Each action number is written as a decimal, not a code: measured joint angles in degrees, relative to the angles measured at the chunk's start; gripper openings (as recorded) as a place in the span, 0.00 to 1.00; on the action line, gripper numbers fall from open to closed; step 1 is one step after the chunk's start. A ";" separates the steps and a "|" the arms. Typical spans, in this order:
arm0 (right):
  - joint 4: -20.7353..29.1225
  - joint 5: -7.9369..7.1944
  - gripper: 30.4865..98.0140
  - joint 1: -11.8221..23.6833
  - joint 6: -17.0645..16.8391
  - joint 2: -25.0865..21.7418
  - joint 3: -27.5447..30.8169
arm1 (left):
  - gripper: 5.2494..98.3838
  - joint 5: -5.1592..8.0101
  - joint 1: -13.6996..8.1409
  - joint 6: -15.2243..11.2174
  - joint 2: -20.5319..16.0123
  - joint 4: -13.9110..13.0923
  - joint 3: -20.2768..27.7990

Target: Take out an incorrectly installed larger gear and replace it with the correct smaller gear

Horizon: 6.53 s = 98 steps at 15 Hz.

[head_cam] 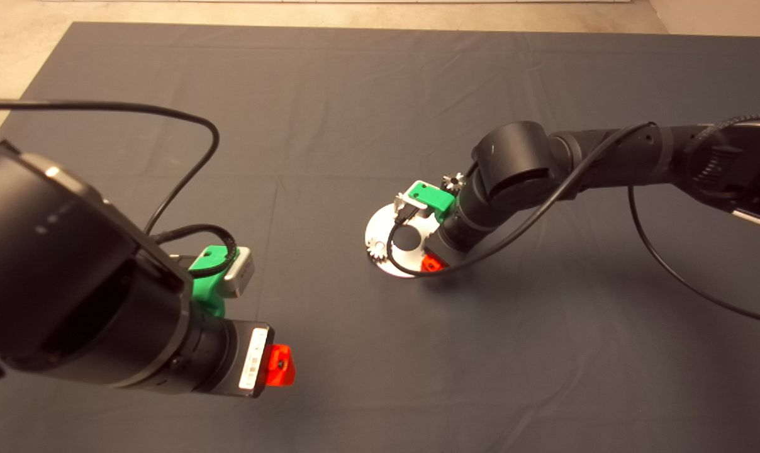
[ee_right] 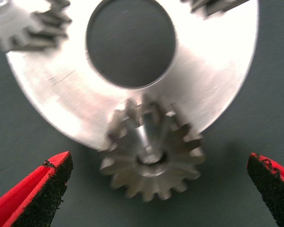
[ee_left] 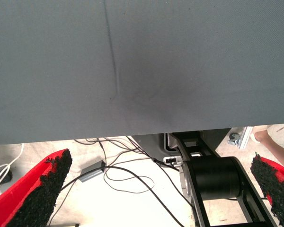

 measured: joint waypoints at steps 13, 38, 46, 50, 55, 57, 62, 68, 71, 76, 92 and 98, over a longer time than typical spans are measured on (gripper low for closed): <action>-0.68 0.18 0.98 0.00 0.20 1.01 -0.80 | 1.00 -0.01 0.00 -0.02 0.00 -0.02 0.00; -0.68 0.22 0.55 -1.29 0.82 1.24 -1.25 | 1.00 -0.01 0.00 0.00 0.01 -0.27 0.00; -0.68 0.21 0.40 -1.28 0.83 1.24 -1.39 | 1.00 -0.01 0.00 0.00 0.03 -0.29 0.00; -0.98 0.05 0.32 -1.28 0.84 1.24 -1.39 | 1.00 -0.01 0.00 0.00 0.01 -0.29 0.00; -1.18 0.00 0.31 -1.32 0.85 1.27 -1.39 | 1.00 -0.01 0.00 0.00 0.01 -0.30 0.00; -1.45 -0.06 0.31 -1.43 0.85 1.27 -1.36 | 1.00 0.02 0.00 0.00 0.01 -0.30 0.00; -1.53 -0.11 0.28 -1.48 0.88 1.27 -1.33 | 1.00 0.01 0.00 0.00 0.01 -0.30 0.00; -1.53 -0.12 0.28 -1.48 0.88 1.27 -1.33 | 1.00 -0.01 0.00 0.00 0.01 -0.30 0.00; -1.51 -0.22 0.28 -1.43 1.08 1.38 -1.33 | 1.00 -0.01 0.00 0.00 0.01 -0.30 0.00; -1.40 -0.48 0.28 -0.88 1.33 1.57 -1.35 | 1.00 -0.01 0.00 0.00 0.03 -0.30 0.00; 2.22 0.24 0.28 7.62 5.05 -3.74 4.49 | 1.00 0.02 0.00 -0.01 0.17 -0.49 0.00; 3.29 0.22 0.28 7.58 5.35 -13.78 11.30 | 1.00 0.02 0.00 -0.02 0.17 -0.51 0.00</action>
